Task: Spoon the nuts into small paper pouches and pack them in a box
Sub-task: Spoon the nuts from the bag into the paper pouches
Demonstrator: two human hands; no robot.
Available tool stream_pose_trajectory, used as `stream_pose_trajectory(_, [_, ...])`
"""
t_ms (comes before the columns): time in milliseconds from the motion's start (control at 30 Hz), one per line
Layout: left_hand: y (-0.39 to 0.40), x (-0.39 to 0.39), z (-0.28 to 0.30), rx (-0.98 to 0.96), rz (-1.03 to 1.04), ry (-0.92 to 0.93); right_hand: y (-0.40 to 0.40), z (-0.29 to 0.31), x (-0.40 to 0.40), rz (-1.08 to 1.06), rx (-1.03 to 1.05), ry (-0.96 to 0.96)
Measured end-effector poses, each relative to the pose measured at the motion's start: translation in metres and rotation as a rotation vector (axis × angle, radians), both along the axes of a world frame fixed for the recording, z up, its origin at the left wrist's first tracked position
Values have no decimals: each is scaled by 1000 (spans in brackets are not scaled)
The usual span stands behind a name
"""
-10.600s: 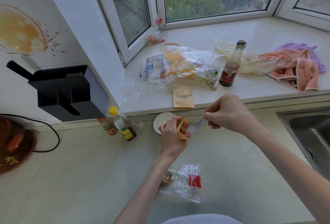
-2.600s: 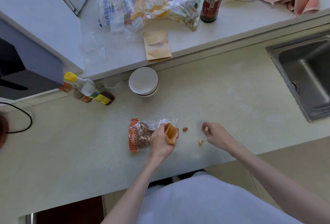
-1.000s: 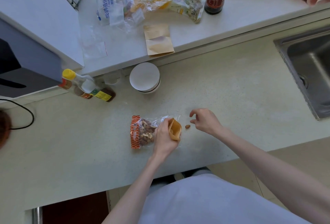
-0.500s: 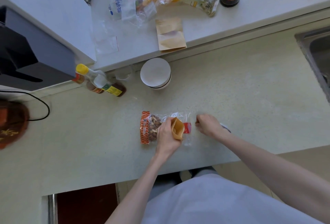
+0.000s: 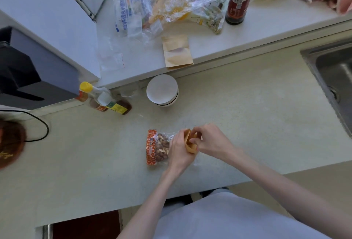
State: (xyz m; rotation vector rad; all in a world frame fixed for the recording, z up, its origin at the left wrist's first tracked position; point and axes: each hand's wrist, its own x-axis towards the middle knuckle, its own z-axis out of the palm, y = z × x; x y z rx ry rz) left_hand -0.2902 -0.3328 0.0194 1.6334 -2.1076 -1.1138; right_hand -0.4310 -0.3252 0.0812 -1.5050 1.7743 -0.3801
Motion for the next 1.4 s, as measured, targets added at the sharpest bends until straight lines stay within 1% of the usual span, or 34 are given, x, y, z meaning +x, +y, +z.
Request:
stream_pose_trajectory(100, [-3,-1,3,25,38,34,-2,5,-11,-135,-61,-52])
stream_pose_trajectory(200, [-5,0,4,47,80,14,-2,6,-24,-226,-19,-44])
stream_pose_trajectory(267, [-6,-1,4,55,113,-22,1,6,-28,-205,53,-41])
stream_pose_trajectory(367, [-7,-7,5,65,149,-49,6,4,-21,-113,140,-43])
stream_pose_trajectory(533, [-12,-21,11,53,163,-85,3,3,-14,-68,148,11])
stream_pose_trajectory(700, [-20,-32,22,85,152,5,-1,0,-19,-130,103,6])
stream_pose_trajectory(800, [-22,-33,26,177,146,54,-1,-2,-22,-170,87,-33])
stream_pose_trajectory(933, [-18,-22,21,353,204,254,-1,-5,-27,-199,75,-27])
stream_pose_trajectory(1033, [-20,-11,20,402,208,349,-3,-7,-37,-231,72,-26])
stream_pose_trajectory(1167, [-30,-2,21,518,266,462,-12,-8,-50,-275,77,-115])
stream_pose_trajectory(1233, [-35,0,26,522,276,472,-16,-4,-54,-317,57,-162])
stream_pose_trajectory(1400, [-51,-7,43,492,277,542,-28,13,-56,-385,-92,-230])
